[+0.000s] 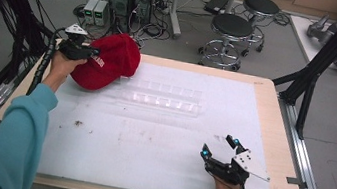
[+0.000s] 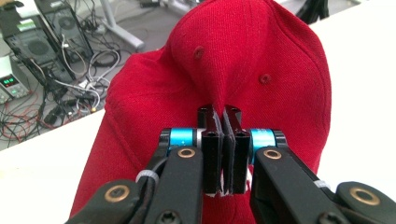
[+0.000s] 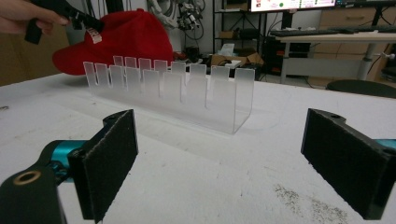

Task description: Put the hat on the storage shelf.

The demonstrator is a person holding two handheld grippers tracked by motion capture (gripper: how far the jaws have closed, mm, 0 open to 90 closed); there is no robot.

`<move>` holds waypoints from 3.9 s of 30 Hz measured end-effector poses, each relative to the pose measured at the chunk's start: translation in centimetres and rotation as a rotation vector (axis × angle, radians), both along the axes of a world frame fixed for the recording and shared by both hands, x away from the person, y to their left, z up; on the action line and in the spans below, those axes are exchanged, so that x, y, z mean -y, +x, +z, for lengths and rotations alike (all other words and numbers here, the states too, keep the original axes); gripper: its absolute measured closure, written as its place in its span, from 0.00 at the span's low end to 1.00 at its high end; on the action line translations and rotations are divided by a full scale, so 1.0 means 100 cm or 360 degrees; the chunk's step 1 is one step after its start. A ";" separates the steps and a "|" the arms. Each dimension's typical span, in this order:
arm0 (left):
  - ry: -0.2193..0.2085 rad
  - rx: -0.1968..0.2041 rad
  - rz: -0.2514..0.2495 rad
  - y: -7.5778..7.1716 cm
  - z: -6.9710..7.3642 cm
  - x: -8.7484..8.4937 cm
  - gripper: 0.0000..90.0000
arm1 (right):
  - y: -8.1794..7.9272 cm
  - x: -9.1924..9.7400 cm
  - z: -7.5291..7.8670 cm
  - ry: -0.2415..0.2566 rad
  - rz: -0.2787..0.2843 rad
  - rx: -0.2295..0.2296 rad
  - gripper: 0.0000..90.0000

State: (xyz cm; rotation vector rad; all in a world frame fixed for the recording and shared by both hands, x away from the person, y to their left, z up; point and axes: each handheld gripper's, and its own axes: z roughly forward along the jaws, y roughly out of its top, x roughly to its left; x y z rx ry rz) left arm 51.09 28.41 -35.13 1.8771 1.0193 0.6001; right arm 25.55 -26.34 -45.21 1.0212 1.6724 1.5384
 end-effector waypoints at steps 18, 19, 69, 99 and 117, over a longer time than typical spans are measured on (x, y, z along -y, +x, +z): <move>-0.0200 0.0218 -0.0089 -0.044 0.061 0.006 0.97 | 0.005 -0.002 0.002 -0.0034 0.0034 -0.0053 0.11; -0.0208 0.0222 -0.0115 -0.047 0.064 0.009 0.97 | 0.005 -0.003 0.003 -0.0038 0.0027 -0.0039 0.11; -0.0480 0.0319 -0.0612 -0.142 0.081 0.170 0.97 | 0.018 -0.112 0.079 0.0163 0.0469 -0.0105 0.11; -0.0680 0.0347 -0.0646 -0.153 0.056 0.176 0.97 | 0.024 -0.104 0.083 0.0380 0.0628 -0.0128 0.65; -0.0630 0.0333 -0.0688 -0.150 0.049 0.177 0.96 | 0.024 -0.104 0.086 0.0414 0.0790 -0.0157 0.95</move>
